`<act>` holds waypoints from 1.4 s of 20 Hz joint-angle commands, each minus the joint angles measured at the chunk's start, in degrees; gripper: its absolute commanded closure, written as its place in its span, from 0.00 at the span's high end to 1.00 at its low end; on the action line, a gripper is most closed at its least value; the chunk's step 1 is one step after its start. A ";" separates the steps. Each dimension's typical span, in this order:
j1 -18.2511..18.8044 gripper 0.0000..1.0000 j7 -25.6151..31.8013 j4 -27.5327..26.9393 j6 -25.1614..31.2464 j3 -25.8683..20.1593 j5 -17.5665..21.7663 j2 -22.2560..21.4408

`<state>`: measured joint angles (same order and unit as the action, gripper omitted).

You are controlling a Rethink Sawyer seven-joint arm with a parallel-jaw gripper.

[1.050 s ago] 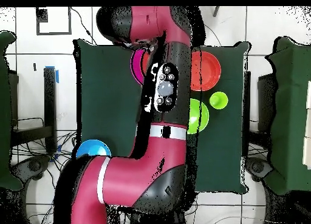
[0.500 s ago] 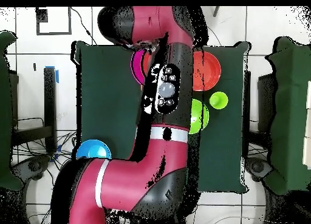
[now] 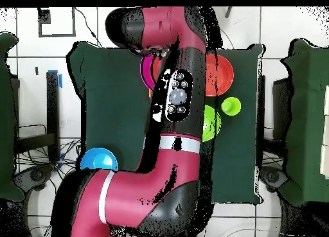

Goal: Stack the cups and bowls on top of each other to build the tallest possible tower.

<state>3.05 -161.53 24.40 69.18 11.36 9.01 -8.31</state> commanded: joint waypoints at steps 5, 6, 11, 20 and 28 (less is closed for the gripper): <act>-0.54 0.00 7.92 12.79 -5.57 -3.71 0.67 -1.01; -0.54 0.00 7.86 13.10 -5.90 -3.77 0.66 -1.08; -0.58 0.00 7.47 13.38 -5.77 -3.80 0.59 -1.28; -0.54 0.00 6.99 13.21 -5.34 -4.02 0.29 -1.23; -0.65 0.00 6.74 12.75 -4.52 -4.05 0.08 -1.18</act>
<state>3.05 -161.53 29.82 65.28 11.35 9.01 -9.60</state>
